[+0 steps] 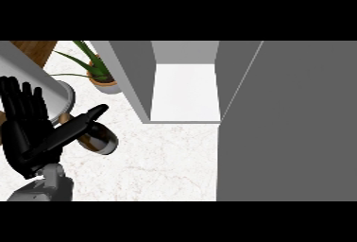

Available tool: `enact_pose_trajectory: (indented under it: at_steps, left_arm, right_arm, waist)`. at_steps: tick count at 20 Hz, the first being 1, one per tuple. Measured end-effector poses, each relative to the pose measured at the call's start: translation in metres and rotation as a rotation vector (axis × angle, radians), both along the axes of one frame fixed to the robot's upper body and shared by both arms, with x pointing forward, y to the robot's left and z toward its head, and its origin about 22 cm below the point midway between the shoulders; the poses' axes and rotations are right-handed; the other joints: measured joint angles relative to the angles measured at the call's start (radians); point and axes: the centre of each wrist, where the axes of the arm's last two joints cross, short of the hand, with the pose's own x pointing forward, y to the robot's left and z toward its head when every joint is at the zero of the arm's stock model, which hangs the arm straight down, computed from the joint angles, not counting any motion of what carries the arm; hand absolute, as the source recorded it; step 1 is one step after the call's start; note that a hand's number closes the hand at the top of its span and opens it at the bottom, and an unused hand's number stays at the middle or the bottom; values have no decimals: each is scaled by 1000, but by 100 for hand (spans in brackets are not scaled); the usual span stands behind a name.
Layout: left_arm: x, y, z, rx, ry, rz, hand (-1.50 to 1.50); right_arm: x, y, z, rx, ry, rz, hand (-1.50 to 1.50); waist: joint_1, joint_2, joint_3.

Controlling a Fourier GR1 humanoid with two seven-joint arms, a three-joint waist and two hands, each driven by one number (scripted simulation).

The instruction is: Pick up the wine, place it into the cabinet and close the cabinet

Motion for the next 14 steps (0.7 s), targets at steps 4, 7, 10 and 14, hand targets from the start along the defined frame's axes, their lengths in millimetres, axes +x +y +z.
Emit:
enact_pose_trajectory:
  at_steps: [4, 7, 10, 14]
  left_arm:
    - [-9, 7, -9, 1, 21, 16, -150]
    - [-15, 16, -20, 0, 40, 29, -150]
    - [-20, 30, -29, -3, 59, 44, -150]
    - [-24, 33, -45, -13, 82, 46, -150]
  right_arm:
    - [4, 0, 6, -4, -7, -9, -150]
    - [5, 0, 9, -13, -4, -10, -150]
    - [4, -2, 8, -16, 3, -13, -150]
    - [1, 1, 2, -9, 6, -4, -150]
  waist:
    - [1, 0, 0]
    - [1, 0, 0]
    - [0, 0, 0]
    - [0, 0, 0]
